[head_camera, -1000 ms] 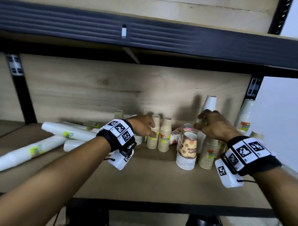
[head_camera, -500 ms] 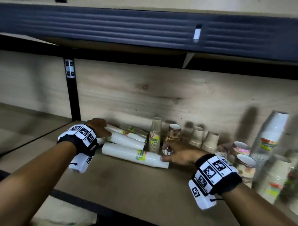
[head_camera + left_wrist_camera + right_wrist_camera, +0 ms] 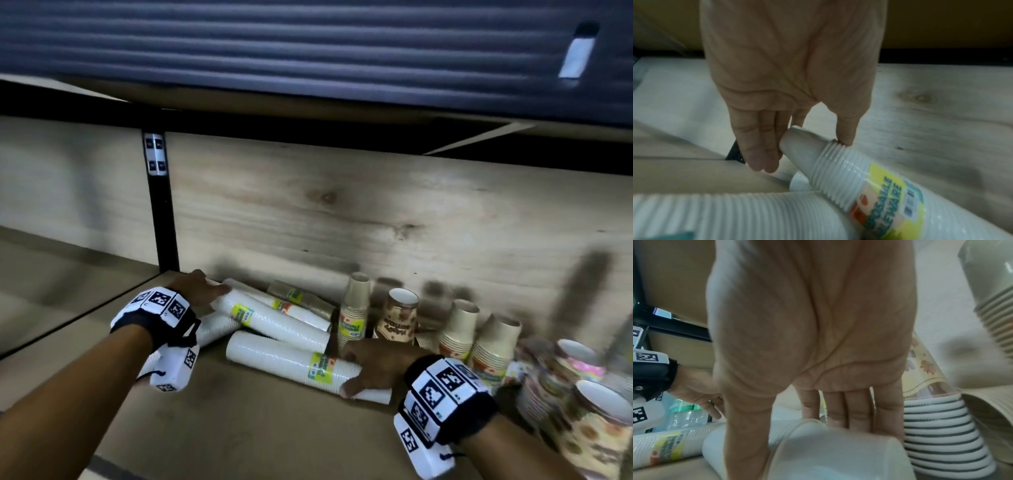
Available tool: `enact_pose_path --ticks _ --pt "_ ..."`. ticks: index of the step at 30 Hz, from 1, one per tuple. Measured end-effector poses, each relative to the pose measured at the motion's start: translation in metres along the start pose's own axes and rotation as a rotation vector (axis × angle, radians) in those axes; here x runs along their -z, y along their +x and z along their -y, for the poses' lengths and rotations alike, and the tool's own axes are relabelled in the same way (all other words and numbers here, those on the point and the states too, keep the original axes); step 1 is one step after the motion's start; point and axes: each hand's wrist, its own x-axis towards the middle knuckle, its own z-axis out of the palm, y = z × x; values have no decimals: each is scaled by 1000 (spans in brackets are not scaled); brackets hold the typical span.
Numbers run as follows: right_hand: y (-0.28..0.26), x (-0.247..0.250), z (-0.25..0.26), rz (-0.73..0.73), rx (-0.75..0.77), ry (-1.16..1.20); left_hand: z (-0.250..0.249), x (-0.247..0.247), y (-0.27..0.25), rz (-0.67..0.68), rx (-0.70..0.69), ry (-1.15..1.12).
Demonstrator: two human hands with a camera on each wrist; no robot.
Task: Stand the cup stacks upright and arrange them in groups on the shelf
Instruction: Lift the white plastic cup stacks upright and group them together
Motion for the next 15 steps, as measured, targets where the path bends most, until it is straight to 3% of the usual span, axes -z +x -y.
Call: enact_pose_path --ticks 5,9,12,15 --pt "0 -3 -4 7 -22 24 -6 5 -6 74 27 -239" --pt "-9 -3 -7 3 -7 43 -19 11 -18 45 47 -544" --pt "-26 1 -8 -30 -10 110 -34 31 -39 -10 -19 -688" --pt "-46 10 -12 -86 -17 211 -54 53 -57 -68 -123 -627"
